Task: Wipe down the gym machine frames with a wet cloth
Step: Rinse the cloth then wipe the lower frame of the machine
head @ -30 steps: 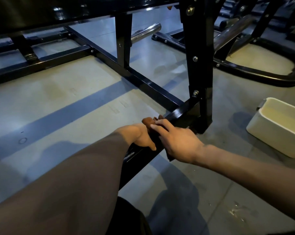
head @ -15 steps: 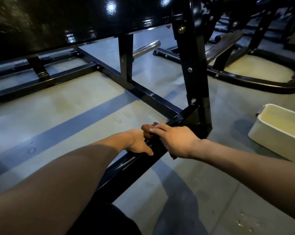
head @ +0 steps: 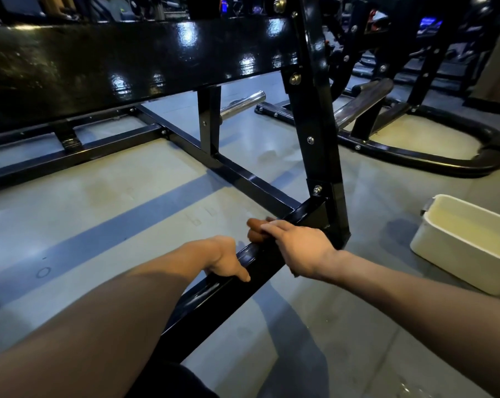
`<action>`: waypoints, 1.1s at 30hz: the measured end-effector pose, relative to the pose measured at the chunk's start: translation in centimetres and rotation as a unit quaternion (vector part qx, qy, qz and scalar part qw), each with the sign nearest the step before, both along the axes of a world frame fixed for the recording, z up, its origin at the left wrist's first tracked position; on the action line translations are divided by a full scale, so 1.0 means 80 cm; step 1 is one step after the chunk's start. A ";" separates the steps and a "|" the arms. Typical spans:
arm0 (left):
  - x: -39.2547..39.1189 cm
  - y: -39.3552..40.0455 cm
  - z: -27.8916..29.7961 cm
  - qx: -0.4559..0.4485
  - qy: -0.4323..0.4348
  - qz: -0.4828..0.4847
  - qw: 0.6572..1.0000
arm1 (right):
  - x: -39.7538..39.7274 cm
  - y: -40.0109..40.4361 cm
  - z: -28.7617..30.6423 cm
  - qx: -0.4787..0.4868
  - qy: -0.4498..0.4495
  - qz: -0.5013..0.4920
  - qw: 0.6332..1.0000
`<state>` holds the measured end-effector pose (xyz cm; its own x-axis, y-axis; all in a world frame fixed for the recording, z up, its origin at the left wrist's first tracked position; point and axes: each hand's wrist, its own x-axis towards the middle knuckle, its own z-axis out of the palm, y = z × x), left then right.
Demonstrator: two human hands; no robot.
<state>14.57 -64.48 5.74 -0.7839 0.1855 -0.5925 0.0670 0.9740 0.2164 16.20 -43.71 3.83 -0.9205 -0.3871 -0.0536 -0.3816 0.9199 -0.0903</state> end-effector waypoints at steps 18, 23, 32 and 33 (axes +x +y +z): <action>-0.003 0.000 -0.005 0.002 0.009 -0.012 1.000 | 0.044 -0.024 0.021 -0.035 0.028 0.075 0.996; -0.001 0.002 -0.002 -0.018 0.018 -0.007 1.000 | 0.011 0.014 0.021 -0.002 0.048 -0.002 0.999; 0.002 -0.002 -0.001 0.004 0.014 -0.019 1.000 | 0.021 0.015 0.008 -0.007 0.079 0.191 0.978; 0.003 0.000 0.001 -0.002 0.018 -0.020 1.000 | 0.009 0.029 0.009 0.004 0.085 0.166 0.982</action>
<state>14.82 -64.50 5.79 -0.7966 0.2139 -0.5655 0.1126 0.9715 0.2088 16.88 -41.43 4.57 -0.7394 -0.6678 0.0857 -0.6697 0.7426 0.0086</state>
